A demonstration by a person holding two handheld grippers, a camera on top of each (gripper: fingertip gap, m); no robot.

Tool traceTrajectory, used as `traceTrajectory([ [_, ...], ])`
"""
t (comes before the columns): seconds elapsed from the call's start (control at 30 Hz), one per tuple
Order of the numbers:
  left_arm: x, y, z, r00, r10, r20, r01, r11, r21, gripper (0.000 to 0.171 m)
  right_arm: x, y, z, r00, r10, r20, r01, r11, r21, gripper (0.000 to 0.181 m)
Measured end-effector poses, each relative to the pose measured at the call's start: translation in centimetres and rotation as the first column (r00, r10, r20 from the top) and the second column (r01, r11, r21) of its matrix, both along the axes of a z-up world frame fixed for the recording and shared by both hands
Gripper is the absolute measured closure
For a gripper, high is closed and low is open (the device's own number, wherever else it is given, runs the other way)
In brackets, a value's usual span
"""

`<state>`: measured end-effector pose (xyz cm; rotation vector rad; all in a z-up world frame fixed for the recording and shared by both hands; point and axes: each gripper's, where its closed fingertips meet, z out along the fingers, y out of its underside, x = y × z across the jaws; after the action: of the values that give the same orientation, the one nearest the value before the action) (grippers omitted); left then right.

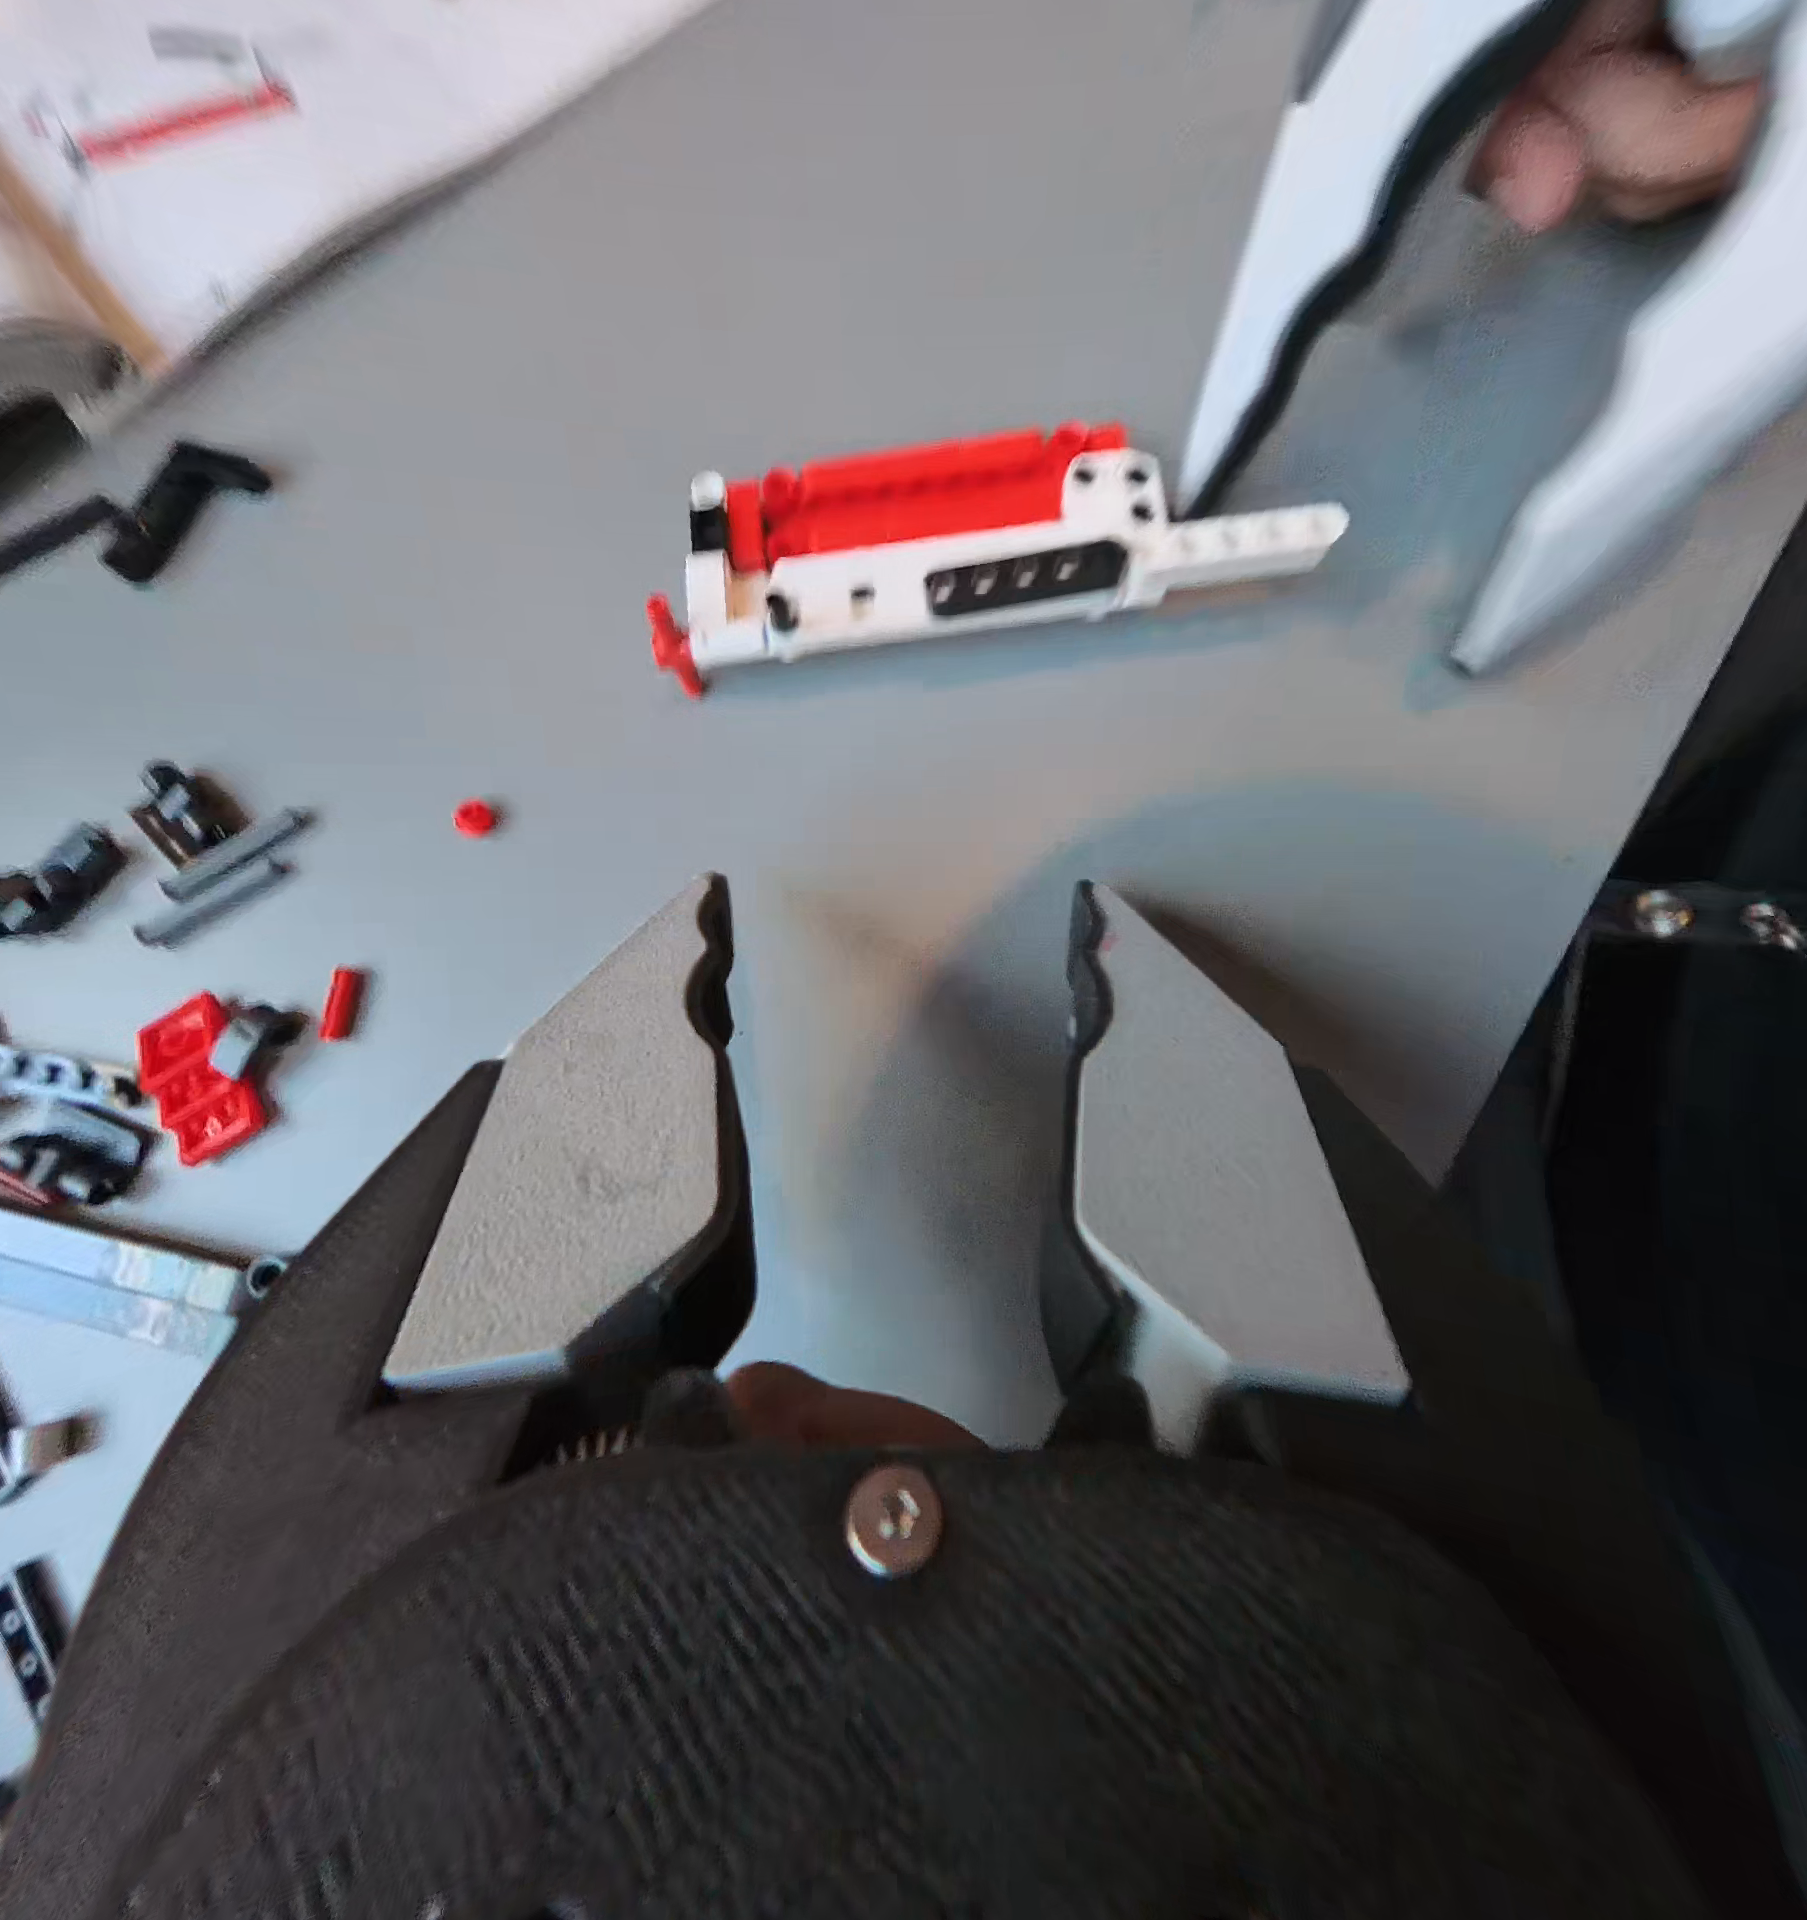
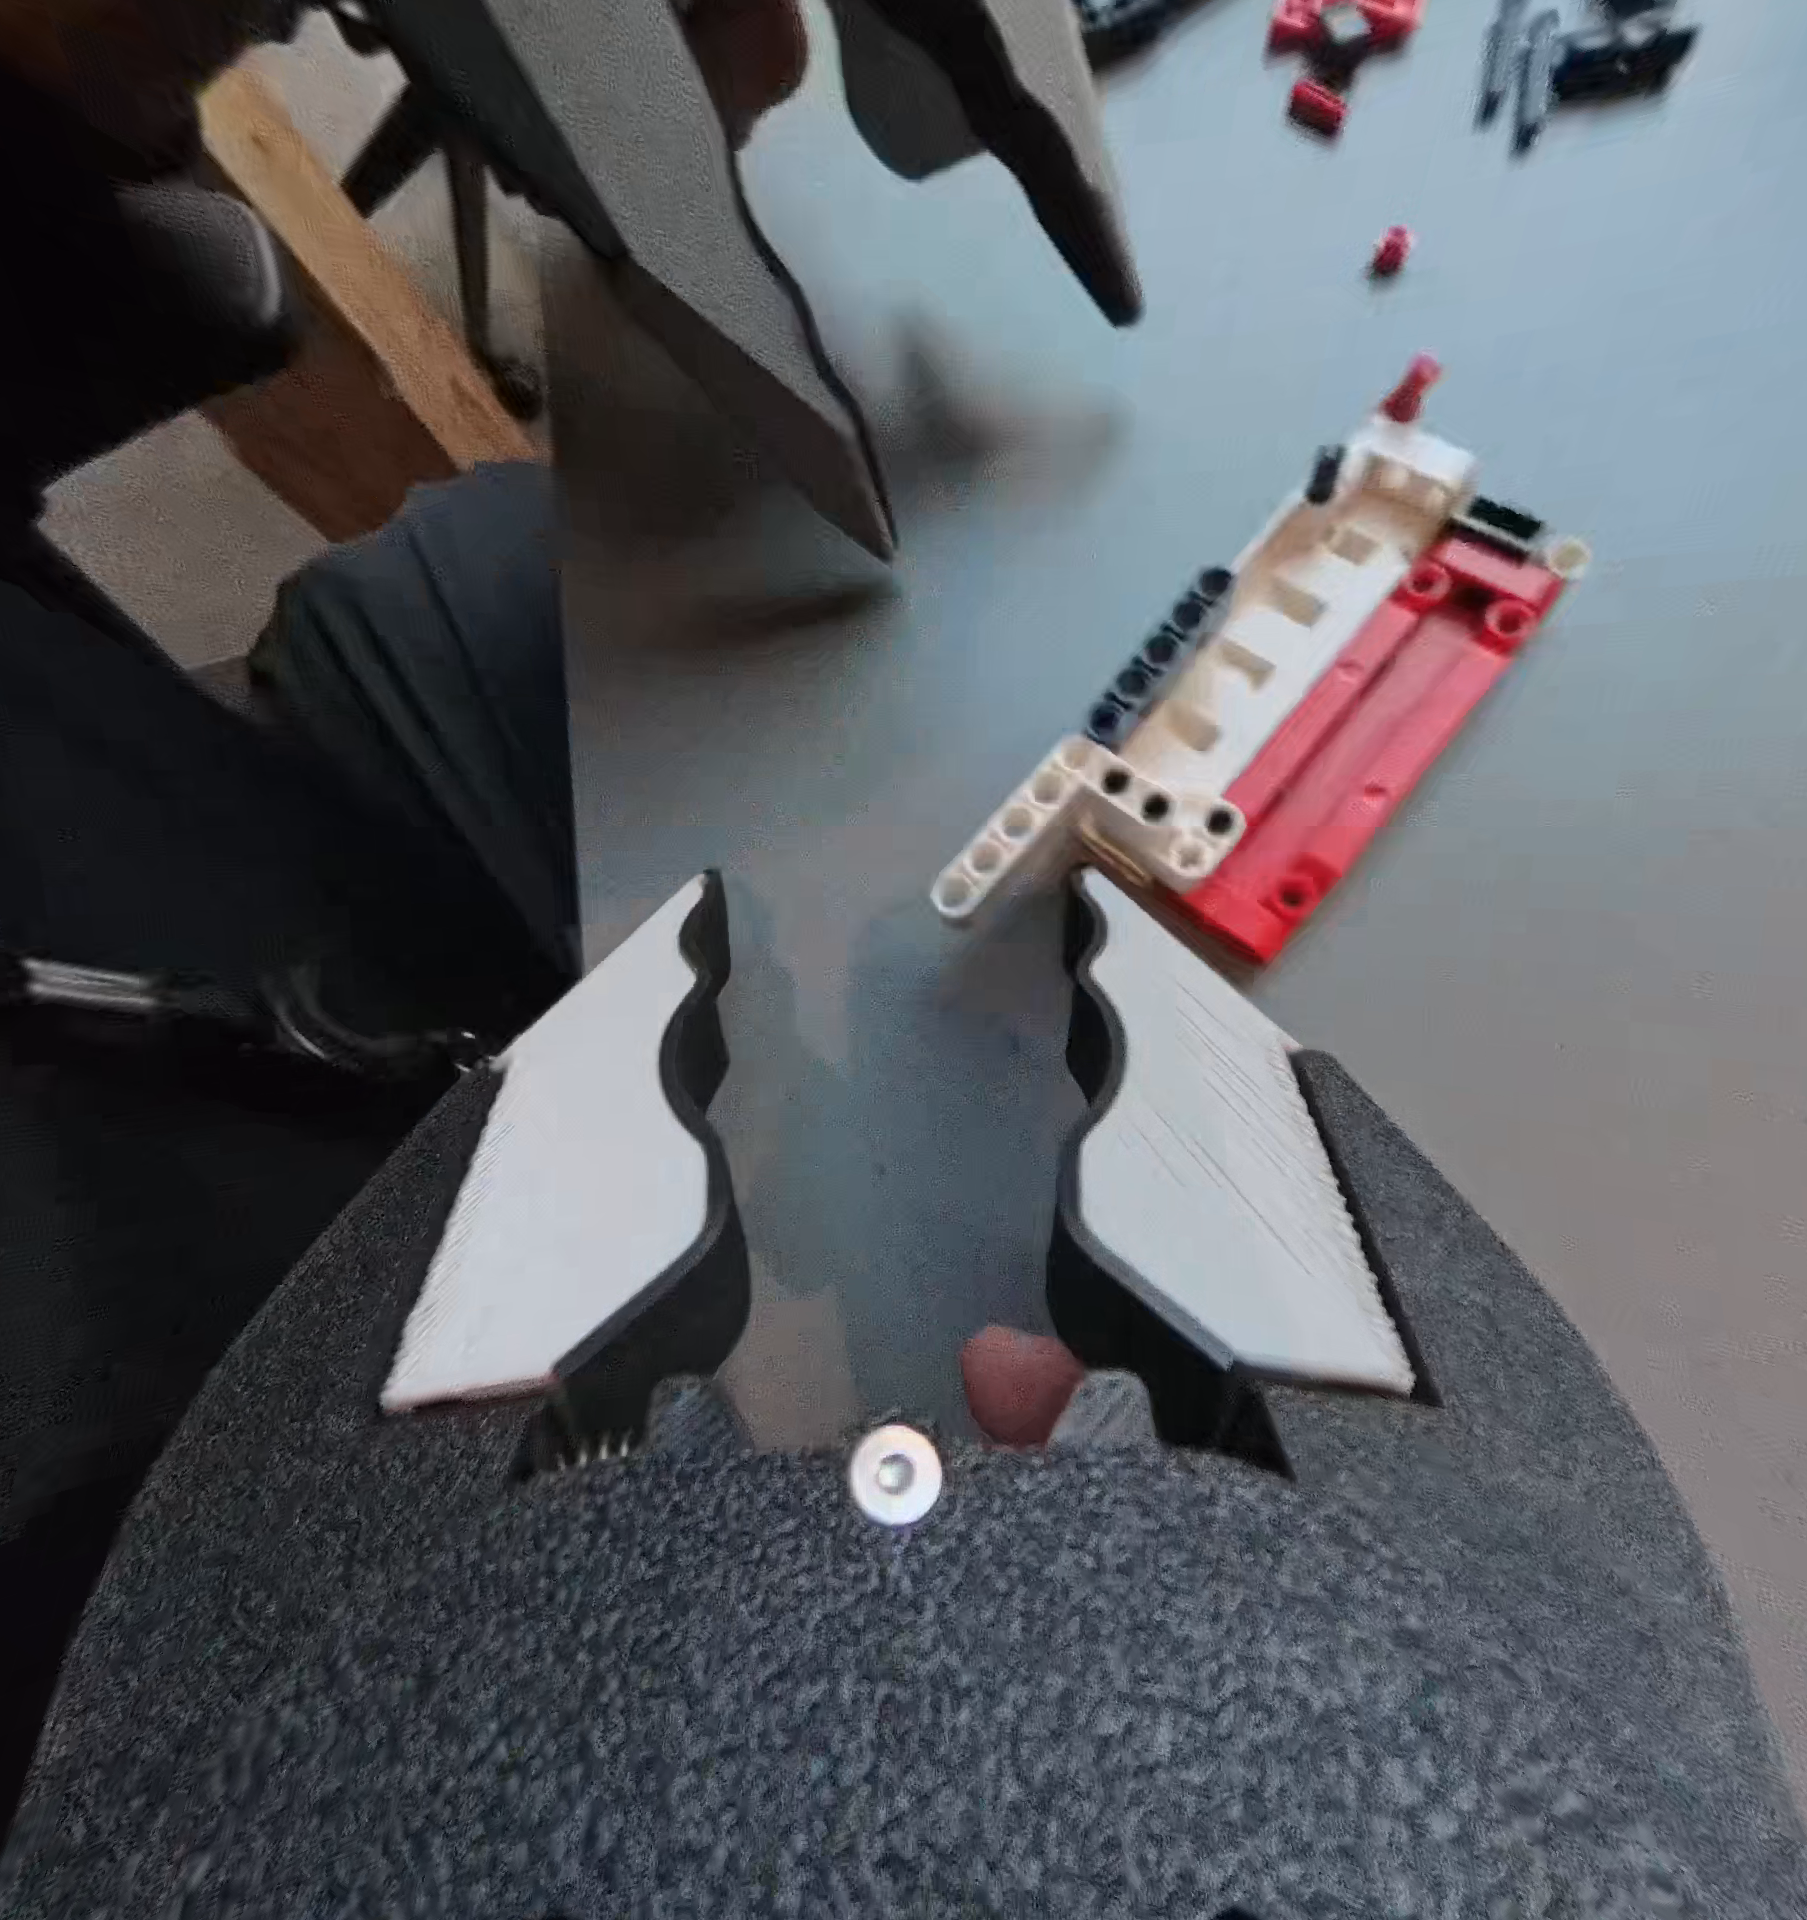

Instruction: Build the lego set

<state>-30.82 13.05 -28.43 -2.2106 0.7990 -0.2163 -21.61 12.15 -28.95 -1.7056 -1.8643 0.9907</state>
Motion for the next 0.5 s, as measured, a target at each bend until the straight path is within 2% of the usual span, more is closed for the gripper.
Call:
traceTrajectory([
  [0.03, -0.3, -0.3, -0.3, 1.000, 0.002, 0.025, -0.001, 0.999, -0.050, 0.106, -1.1, -1.8, 0.5, 0.998, 0.061, -0.025, -0.062, 0.998, -0.018, 0.119],
  [0.1, 0.4, -1.7, 0.2, 0.981, -0.011, 0.191, 0.038, 0.990, -0.138, 0.100, -2.7, -5.8, 3.1, 0.969, 0.204, -0.143, -0.222, 0.966, -0.128, 0.123],
  [0.13, 0.8, -2.3, 0.7, 0.962, -0.007, 0.274, 0.056, 0.983, -0.174, 0.095, -3.0, -6.6, 4.4, 0.952, 0.238, -0.191, -0.270, 0.949, -0.161, 0.125],
  [0.2, 1.3, -2.4, 1.8, 0.928, 0.028, 0.372, 0.053, 0.977, -0.206, 0.087, -3.4, -4.6, 5.2, 0.957, 0.194, -0.214, -0.225, 0.966, -0.130, 0.128],
  [0.23, 1.5, -1.9, 2.1, 0.926, 0.045, 0.375, 0.033, 0.979, -0.199, 0.088, -3.4, -2.8, 5.2, 0.967, 0.142, -0.213, -0.168, 0.980, -0.108, 0.130],
  [0.27, 1.4, -1.1, 1.7, 0.946, 0.056, 0.319, 0.005, 0.982, -0.187, 0.093, -3.2, -0.9, 5.0, 0.976, 0.082, -0.201, -0.104, 0.989, -0.102, 0.132],
  [0.3, 0.9, -0.4, 0.5, 0.978, 0.052, 0.200, -0.017, 0.984, -0.175, 0.100, -2.8, 0.6, 4.6, 0.983, 0.030, -0.179, -0.050, 0.993, -0.105, 0.131],
  [0.33, 0.5, 0.0, -0.8, 0.996, 0.017, 0.088, -0.002, 0.986, -0.166, 0.099, -2.2, 1.8, 4.2, 0.988, -0.004, -0.152, -0.012, 0.995, -0.101, 0.130],
  [0.37, 1.1, 0.2, -0.6, 0.994, -0.030, 0.102, 0.046, 0.986, -0.158, 0.099, -1.4, 2.8, 3.8, 0.992, -0.030, -0.126, 0.020, 0.997, -0.074, 0.130],
  [0.4, 1.5, 0.0, -0.6, 0.991, -0.066, 0.116, 0.087, 0.978, -0.192, 0.108, -0.8, 4.1, 3.4, 0.993, -0.059, -0.104, 0.057, 0.998, -0.022, 0.130],
  [0.5, 2.5, -0.9, 1.5, 0.969, -0.028, 0.246, 0.082, 0.974, -0.212, 0.088, 0.1, 7.3, 2.7, 0.988, -0.145, -0.047, 0.149, 0.985, 0.091, 0.129],
])
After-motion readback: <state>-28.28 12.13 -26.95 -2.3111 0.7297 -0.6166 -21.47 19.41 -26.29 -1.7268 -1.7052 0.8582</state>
